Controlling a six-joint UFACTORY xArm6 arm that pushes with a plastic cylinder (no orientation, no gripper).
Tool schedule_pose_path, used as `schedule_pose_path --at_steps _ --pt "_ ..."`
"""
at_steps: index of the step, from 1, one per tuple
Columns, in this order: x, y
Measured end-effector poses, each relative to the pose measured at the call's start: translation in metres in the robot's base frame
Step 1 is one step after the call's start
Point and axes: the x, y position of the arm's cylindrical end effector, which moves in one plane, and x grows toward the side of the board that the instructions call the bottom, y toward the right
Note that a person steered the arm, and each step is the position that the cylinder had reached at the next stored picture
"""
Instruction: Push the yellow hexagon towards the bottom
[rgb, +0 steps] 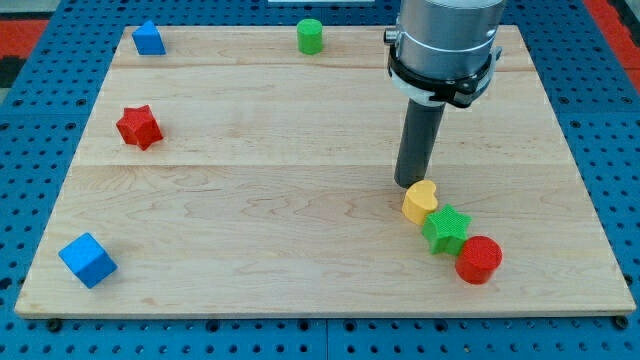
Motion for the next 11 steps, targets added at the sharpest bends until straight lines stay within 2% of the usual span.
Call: schedule_pose_path --at_steps 2,3,6,7,8,9,11 --pt "0.003 -0.001" --pt "-0.013 0.006" --pt "-0.209 0.136" --pt "-0.252 0.148" --pt "-0.269 0.138" --pt "-0.268 0.108" --pt "-0.247 0.015"
